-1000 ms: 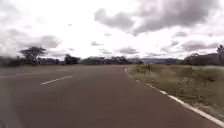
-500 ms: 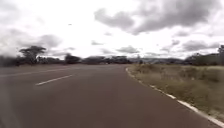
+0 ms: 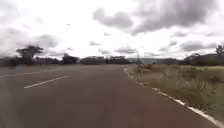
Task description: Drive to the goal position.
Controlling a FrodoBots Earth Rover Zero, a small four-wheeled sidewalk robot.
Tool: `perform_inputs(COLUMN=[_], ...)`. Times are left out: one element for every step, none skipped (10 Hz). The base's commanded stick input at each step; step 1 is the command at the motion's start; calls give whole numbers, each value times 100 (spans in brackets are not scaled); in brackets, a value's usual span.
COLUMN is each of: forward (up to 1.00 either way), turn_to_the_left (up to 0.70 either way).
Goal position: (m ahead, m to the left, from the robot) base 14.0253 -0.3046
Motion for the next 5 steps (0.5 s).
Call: perform_inputs(forward=[69,69,69,69,69], turn_to_the_left=[0,0,0,0,0])
